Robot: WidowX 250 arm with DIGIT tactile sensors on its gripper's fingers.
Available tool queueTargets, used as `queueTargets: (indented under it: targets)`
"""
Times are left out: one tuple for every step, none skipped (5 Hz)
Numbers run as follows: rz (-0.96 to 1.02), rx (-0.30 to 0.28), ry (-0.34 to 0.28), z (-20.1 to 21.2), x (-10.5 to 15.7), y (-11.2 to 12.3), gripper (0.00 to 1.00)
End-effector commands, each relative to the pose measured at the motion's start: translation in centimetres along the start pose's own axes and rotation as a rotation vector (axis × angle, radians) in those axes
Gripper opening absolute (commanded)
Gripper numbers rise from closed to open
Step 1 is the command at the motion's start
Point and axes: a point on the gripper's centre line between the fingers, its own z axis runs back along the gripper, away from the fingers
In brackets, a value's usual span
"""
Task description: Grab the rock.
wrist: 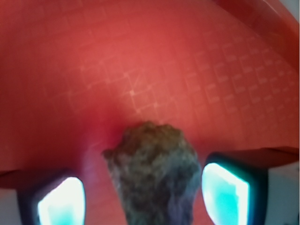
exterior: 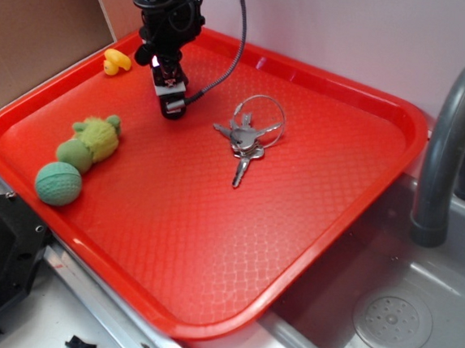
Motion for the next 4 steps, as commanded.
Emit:
queueTargets:
  targets:
    - [0.019, 0.016, -0.014, 0.4, 0.5, 0.7, 0.0]
    - [0.011, 0.007, 0.001, 0.6, 0.5, 0.4, 0.0]
    - [0.213, -0.023, 0.122, 3.5, -1.4, -1.2, 0.0]
    - [0.351, -0.003, 0.089, 8.7, -2.8, -4.6, 0.0]
